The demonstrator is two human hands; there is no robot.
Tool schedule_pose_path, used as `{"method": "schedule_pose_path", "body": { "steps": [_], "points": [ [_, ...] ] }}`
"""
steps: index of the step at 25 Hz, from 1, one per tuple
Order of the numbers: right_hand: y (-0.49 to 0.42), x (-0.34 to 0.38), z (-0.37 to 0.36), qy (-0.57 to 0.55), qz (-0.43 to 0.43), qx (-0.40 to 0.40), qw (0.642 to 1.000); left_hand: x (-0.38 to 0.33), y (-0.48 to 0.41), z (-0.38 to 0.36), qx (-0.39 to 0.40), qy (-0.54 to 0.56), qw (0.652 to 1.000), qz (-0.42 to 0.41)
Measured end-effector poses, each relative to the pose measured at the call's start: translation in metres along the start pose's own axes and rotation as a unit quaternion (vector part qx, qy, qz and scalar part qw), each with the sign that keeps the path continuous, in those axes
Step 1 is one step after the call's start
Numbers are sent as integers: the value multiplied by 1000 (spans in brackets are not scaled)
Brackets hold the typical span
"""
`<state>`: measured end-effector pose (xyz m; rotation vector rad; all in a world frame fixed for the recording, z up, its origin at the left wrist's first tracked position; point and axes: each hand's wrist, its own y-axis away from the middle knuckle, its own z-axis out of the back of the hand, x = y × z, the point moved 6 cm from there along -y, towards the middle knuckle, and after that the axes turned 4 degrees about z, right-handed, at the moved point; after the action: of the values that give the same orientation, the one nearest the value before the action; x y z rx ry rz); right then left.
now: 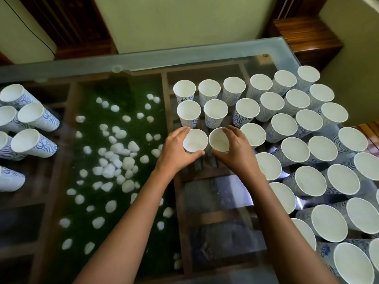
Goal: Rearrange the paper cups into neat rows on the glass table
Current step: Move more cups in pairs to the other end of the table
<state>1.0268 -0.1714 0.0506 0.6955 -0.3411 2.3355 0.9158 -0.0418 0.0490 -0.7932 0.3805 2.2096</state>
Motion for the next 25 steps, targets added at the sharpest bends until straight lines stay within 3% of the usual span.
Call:
{"method": "schedule_pose_path", "body": {
  "steps": [8, 15, 25],
  "points": [
    [28, 66, 1, -10, 36, -28, 999, 38, 53, 48, -32, 5, 999, 18],
    [82, 221, -113, -68, 151, 119, 979, 165, 161, 149, -56, 22, 994, 92],
    [145, 449, -269, -68, 274, 227, 932, 358, 320, 327, -232, -54, 949, 204]
  ]
}}
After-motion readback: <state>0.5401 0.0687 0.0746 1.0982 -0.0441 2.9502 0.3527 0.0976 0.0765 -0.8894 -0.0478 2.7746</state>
